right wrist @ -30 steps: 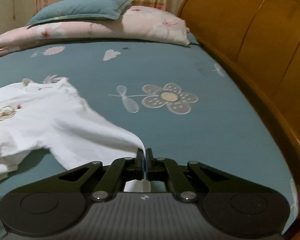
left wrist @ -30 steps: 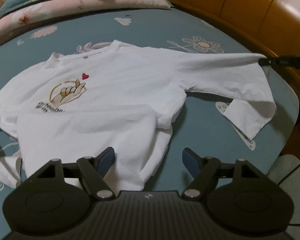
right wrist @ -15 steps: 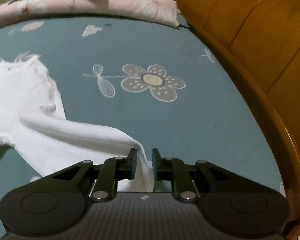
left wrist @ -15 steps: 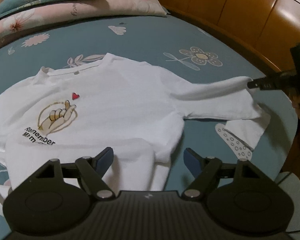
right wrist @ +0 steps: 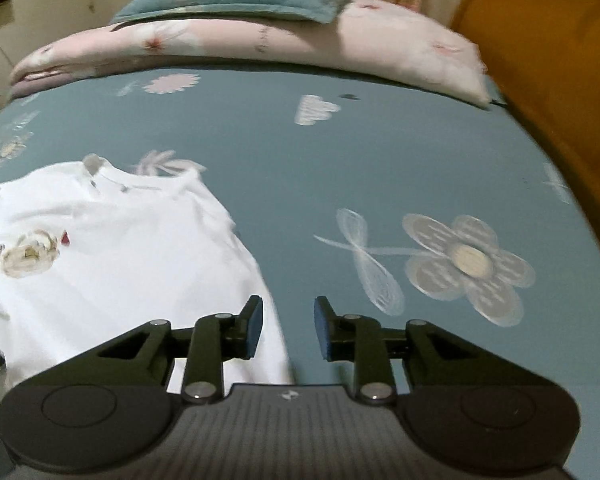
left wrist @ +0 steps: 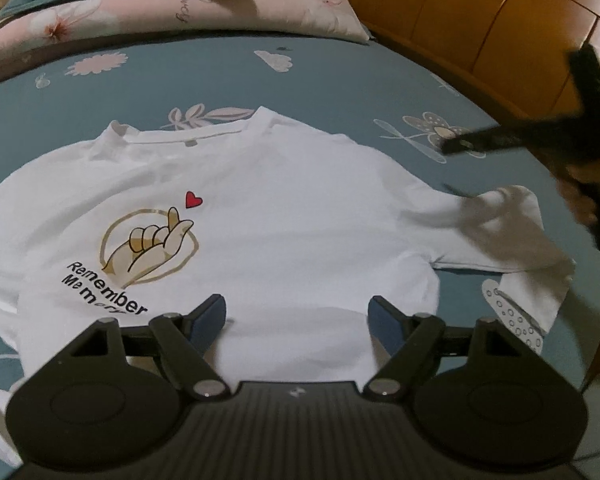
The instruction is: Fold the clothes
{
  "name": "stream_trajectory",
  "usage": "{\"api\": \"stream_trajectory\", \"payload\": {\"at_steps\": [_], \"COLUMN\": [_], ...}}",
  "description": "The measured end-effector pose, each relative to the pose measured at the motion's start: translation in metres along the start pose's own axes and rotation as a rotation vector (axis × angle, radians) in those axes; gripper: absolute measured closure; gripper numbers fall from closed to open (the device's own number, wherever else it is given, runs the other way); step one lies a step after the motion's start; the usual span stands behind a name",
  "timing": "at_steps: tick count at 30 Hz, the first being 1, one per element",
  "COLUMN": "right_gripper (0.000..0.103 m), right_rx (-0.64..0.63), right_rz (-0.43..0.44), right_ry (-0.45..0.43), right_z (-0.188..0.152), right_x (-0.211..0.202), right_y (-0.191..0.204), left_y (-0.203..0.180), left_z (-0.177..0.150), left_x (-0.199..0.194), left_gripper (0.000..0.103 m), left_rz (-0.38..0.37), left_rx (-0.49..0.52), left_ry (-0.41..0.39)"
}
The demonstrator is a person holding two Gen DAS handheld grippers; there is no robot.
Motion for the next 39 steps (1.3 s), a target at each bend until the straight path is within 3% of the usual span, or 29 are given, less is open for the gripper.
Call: {"api": "stream_trajectory", "payload": {"at_steps": [5, 7, 11, 14, 17, 19, 21, 26, 33, 39], "right_gripper": [0.07, 0.069, 0.066, 0.059, 0.059, 0.074, 0.096, 0.098, 0.099, 0.101], "right_rx": [0.036, 0.008, -0.083, -0.112, -0.117, -0.119, -0.144, -0.2, -0.216, -0.213], "right_rz": [0.126, 0.139, 0.093, 0.067, 0.066, 0.087, 0.115, 0.052, -0.069, -0.197], "right_ry": [0.01, 0.017, 0.028, 0.008, 0.015, 0.03, 0.04, 0.003, -0.079, 0.007], "right_z": [0.025, 0.029, 0.028, 0.027, 0.027, 0.026, 0.024, 0.028, 0.066, 0.064], "right_x": [0.052, 0.068, 0.093, 0.102, 0.1, 0.097, 0.092, 0.083, 0.083, 0.119], "right_y": [0.03, 0.042, 0.057, 0.06, 0.062, 0.066, 0.07, 0.079, 0.076, 0.064], "left_y": [-0.002, -0.004, -0.006, -0.002, 0.003, 0.007, 0.008, 0.007, 0.004, 0.002], "left_z": [0.014, 0.021, 0.023, 0.023, 0.021, 0.018, 0.017, 0.017, 0.021, 0.02], "left_x": [0.01, 0.012, 0.016, 0.022, 0.029, 0.032, 0.034, 0.028, 0.01, 0.008], "left_gripper": [0.024, 0.024, 0.022, 0.022, 0.022, 0.021, 0.021, 0.021, 0.018, 0.018], "left_rz": [-0.02, -0.049, -0.095, -0.062, -0.045, -0.056, -0.061, -0.067, -0.115, -0.121], "left_rx": [-0.001, -0.006, -0.013, -0.009, -0.02, -0.041, -0.047, -0.035, -0.054, -0.046], "left_ry": [0.035, 0.048, 0.043, 0.032, 0.02, 0.01, 0.007, -0.008, -0.05, -0.048]}}
Point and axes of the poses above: each gripper's, at about its wrist camera, not at the fingertips, and x roughly the way its jaws point, y to its left, z to its top, the point moved 7 cm from there along x, roughly the way its jaws point, and after that the axes turned 13 degrees about -z, right-handed, at the moved point
